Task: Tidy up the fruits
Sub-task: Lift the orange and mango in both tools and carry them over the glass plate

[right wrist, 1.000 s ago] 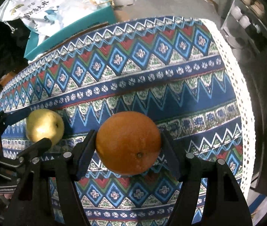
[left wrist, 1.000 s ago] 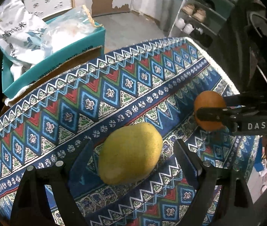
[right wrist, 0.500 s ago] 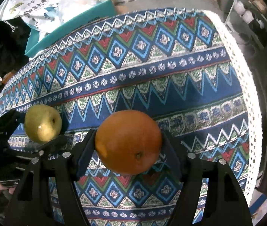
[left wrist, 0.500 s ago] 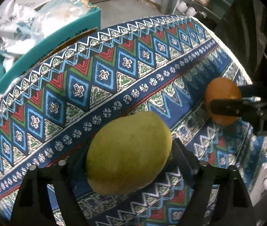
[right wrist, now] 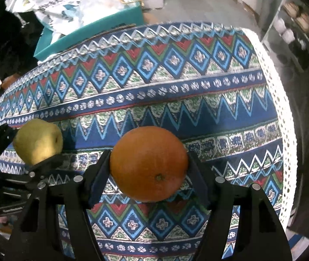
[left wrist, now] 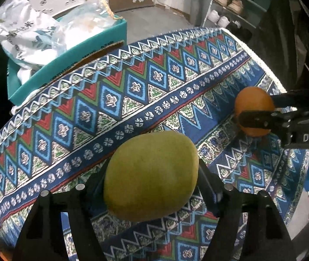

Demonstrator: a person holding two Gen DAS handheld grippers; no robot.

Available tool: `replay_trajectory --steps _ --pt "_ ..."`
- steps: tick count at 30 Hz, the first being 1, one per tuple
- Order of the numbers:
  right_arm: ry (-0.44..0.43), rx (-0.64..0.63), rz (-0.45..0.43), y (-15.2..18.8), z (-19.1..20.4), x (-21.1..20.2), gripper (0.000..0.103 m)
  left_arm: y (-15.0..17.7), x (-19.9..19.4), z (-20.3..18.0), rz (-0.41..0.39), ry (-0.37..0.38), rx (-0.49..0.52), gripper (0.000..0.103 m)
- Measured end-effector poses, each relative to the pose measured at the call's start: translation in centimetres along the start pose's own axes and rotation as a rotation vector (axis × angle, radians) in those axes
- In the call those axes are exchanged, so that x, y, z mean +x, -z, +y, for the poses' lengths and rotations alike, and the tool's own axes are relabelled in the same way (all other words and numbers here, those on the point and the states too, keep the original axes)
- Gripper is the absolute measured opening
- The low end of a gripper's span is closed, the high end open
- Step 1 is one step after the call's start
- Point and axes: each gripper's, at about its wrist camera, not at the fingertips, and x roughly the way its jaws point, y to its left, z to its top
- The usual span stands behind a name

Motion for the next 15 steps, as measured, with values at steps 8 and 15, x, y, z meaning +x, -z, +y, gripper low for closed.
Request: replay_trajectory --steps 8,15 --pt "-0.008 -0.074 -0.072 -0.4 2.6 -2.4 0.069 0.4 -3.8 0.5 -0.053 0.005 -0.041 0.074" --pt "-0.041 -0.121 -0.13 -0.2 5.1 -5.1 0.069 0.9 -6.4 0.8 -0.096 -0.013 -0.058 0.074"
